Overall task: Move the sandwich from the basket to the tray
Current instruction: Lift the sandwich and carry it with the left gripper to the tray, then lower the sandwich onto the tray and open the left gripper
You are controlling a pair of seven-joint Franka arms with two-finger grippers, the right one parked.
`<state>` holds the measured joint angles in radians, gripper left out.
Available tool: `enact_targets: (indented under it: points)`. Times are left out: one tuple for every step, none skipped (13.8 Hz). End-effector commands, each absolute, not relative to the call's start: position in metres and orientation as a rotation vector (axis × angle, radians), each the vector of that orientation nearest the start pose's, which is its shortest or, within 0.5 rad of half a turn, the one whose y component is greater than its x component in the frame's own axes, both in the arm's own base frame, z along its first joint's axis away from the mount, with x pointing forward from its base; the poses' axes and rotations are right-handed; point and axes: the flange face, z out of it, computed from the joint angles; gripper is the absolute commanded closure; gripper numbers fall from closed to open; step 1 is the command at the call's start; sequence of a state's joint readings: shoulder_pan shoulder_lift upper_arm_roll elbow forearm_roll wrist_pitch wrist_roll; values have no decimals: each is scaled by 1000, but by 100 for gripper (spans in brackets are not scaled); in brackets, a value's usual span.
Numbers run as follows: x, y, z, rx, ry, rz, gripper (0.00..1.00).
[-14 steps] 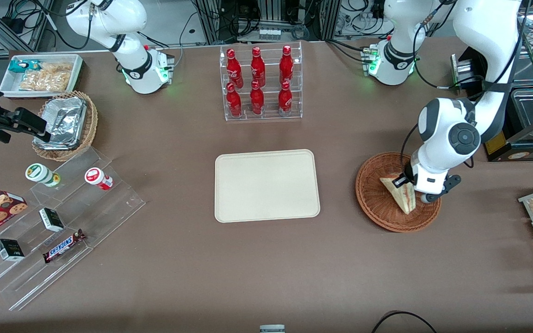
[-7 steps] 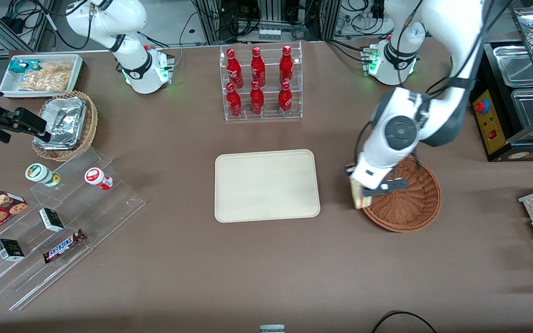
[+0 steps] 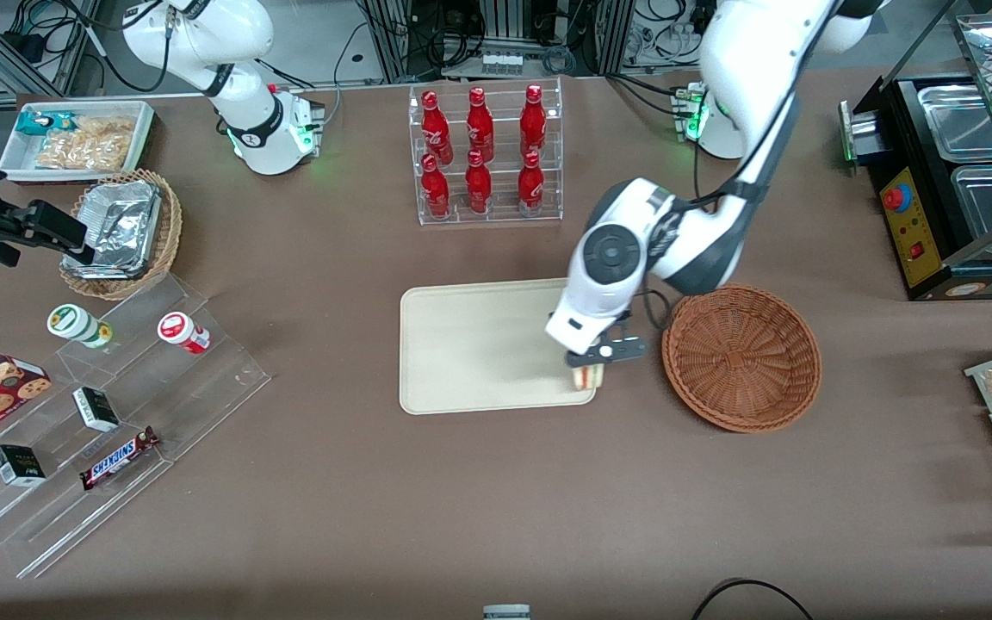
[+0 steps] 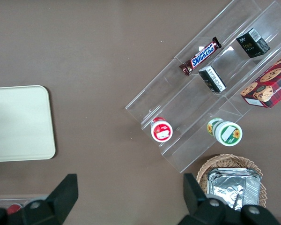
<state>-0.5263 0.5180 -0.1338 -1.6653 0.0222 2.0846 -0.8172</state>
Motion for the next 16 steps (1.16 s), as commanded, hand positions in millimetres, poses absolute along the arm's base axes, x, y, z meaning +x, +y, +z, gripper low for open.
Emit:
enact_targets:
  points:
    - [534,-453,288,-3100,-283,130,91]
    - [527,-470,281,-3100,-277,129,91]
    - [525,-482,277,-3110,-283,122,91]
    - [523,-492,275,-3118,-280,115,91]
    - [520,-502,271,-3121,-267,117,91]
    - [515,-512,266,-3126,-260,114,91]
    - [509,-521,263,-3131,-269,108,91]
    - [502,-531,259,-3143,-253,96,91]
    - [501,-534,254,-3155,-253,84,91]
    - [497,-539,251,-3161,-246,79,91]
    - [493,-542,248,-3158,-234,79,90]
    - [492,-542,246,-3156,-235,84,85]
    - [493,-542,247,-3156,-244,83,41]
    - [493,-542,248,-3155,-273,82,0]
    - [495,-541,252,-3155,-298,73,0]
    - [495,-541,258,-3158,-299,65,0]
